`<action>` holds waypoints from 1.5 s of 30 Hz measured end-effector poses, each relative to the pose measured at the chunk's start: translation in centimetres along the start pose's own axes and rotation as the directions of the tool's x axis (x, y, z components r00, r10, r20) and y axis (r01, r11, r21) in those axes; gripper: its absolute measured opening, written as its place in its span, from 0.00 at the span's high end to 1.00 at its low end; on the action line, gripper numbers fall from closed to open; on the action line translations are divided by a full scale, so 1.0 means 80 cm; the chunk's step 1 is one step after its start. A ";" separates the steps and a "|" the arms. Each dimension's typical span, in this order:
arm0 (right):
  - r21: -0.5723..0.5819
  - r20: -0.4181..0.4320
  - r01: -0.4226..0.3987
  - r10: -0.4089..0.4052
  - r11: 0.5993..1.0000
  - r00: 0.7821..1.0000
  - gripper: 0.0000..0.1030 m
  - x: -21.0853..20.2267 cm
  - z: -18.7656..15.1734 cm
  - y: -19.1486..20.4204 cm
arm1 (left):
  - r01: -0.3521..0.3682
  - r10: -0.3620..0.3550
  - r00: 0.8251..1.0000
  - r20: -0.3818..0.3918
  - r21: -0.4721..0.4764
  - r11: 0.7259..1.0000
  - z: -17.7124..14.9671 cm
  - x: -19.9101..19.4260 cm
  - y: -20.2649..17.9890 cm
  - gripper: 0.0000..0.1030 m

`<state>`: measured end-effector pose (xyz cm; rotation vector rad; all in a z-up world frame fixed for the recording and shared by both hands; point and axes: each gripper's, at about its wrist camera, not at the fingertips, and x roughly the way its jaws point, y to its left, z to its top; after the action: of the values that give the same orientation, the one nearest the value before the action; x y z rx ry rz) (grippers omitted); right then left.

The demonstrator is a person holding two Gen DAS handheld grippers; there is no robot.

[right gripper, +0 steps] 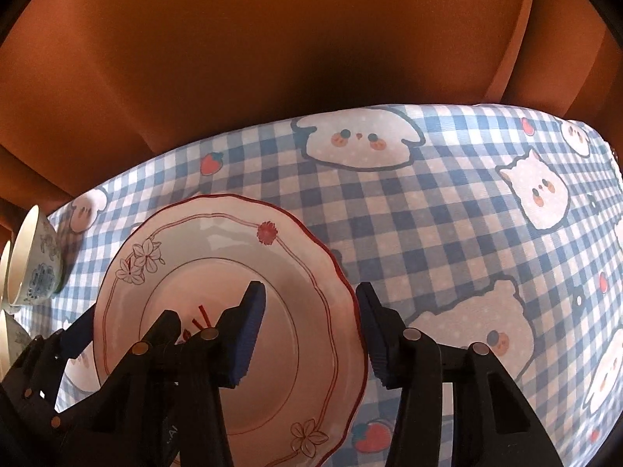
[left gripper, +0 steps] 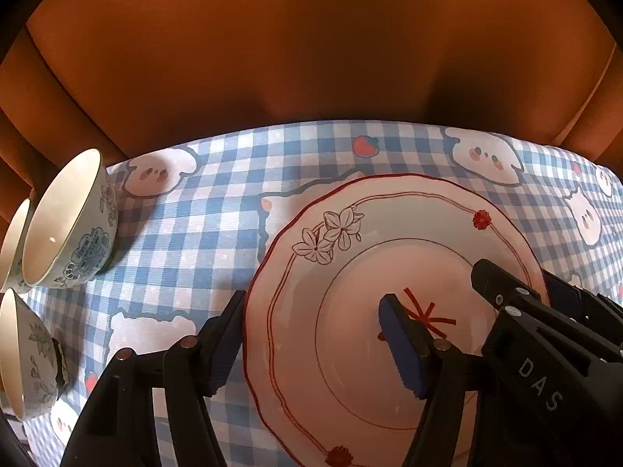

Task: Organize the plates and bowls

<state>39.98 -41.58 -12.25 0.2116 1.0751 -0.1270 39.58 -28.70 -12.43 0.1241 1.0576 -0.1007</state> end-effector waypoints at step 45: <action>-0.165 -0.028 -0.065 0.061 0.984 0.998 0.62 -0.045 -0.068 0.026 | 0.003 -0.006 0.999 -0.050 -0.061 0.998 -0.079 -0.062 0.045 0.40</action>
<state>34.03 -38.32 -11.33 0.0969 1.0942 0.0220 32.23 -24.05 -10.97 0.0690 1.1103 -0.0695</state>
